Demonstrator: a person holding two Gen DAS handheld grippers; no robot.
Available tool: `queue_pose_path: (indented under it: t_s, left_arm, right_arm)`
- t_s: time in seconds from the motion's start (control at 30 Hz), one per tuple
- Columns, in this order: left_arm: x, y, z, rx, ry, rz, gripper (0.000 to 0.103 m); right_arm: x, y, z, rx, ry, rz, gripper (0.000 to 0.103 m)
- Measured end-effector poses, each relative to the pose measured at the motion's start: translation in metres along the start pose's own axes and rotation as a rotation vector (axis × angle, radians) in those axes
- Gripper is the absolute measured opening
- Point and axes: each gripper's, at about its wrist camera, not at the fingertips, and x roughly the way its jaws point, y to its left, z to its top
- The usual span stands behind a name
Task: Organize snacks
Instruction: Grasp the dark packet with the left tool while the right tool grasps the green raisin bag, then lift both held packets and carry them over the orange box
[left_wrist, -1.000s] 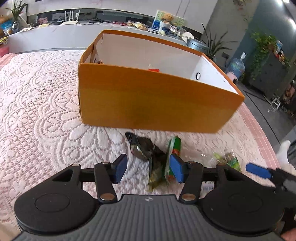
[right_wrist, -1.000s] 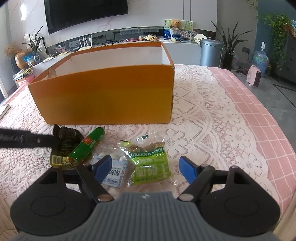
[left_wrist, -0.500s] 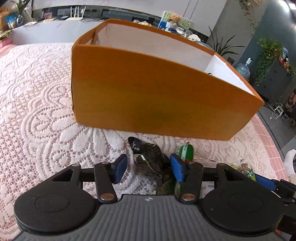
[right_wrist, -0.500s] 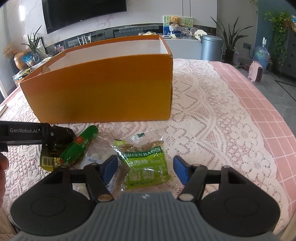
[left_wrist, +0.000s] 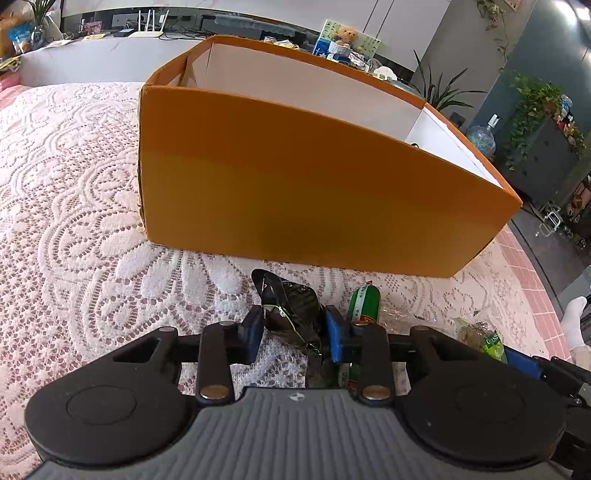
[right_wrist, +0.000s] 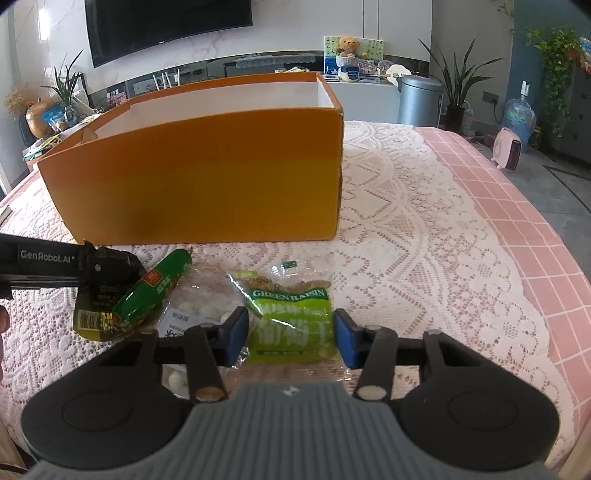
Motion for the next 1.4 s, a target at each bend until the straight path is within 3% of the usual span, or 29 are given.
queue_pose_path:
  t_s: [0.33, 0.83, 1.13, 1.4]
  left_arm:
    - [-0.022, -0.002, -0.002, 0.019, -0.021, 0.020, 0.038]
    - [-0.090, -0.007, -0.001, 0.018, -0.096, 0.019, 0.038]
    - [-0.126, -0.030, 0.037, 0.065, -0.163, -0.019, 0.038]
    - [-0.127, -0.049, 0.075, 0.126, -0.197, -0.018, 0.038]
  right_arm:
    - [-0.013, 0.003, 0.003, -0.017, -0.043, -0.018, 0.040]
    - [-0.061, 0.017, 0.019, -0.010, -0.125, 0.042, 0.040]
    - [-0.092, 0.032, 0.055, -0.078, -0.191, 0.051, 0.040]
    - [-0.100, 0.043, 0.100, -0.127, -0.219, 0.053, 0.040]
